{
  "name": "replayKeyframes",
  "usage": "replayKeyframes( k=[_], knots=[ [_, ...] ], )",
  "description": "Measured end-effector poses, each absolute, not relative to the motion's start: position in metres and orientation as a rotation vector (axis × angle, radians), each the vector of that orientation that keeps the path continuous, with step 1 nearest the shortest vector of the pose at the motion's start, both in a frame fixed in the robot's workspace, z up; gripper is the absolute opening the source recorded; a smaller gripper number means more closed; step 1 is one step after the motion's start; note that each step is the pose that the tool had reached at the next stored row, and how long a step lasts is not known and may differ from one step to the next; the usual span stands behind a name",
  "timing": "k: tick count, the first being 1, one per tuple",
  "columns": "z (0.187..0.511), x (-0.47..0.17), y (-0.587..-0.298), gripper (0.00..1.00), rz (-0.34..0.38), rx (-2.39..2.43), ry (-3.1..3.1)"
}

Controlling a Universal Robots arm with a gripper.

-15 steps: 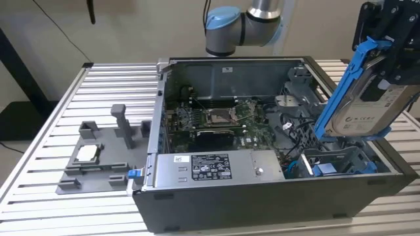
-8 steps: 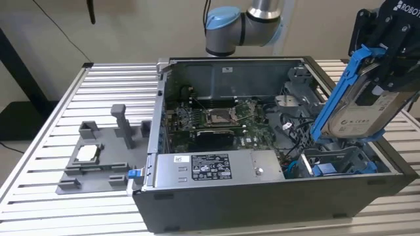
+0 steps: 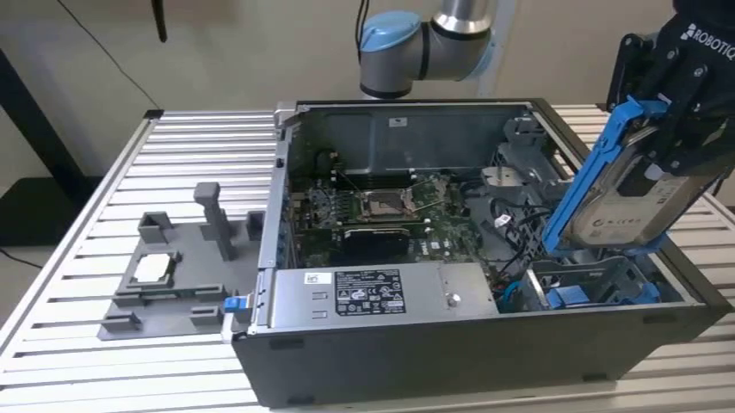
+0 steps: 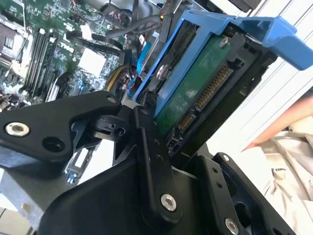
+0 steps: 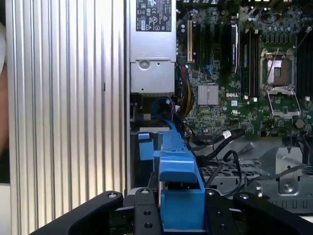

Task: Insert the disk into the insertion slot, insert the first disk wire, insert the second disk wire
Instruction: 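Insert the disk into the insertion slot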

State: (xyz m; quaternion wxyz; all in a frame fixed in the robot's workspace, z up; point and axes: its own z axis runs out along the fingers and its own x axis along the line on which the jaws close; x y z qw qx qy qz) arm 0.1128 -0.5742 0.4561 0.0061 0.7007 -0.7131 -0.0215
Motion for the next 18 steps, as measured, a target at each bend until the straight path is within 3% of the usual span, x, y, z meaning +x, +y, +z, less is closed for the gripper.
replayKeyframes(
  k=[18],
  knots=[
    [0.424,0.118,-0.575,0.33,-0.067,2.193,-2.232]
  ],
)
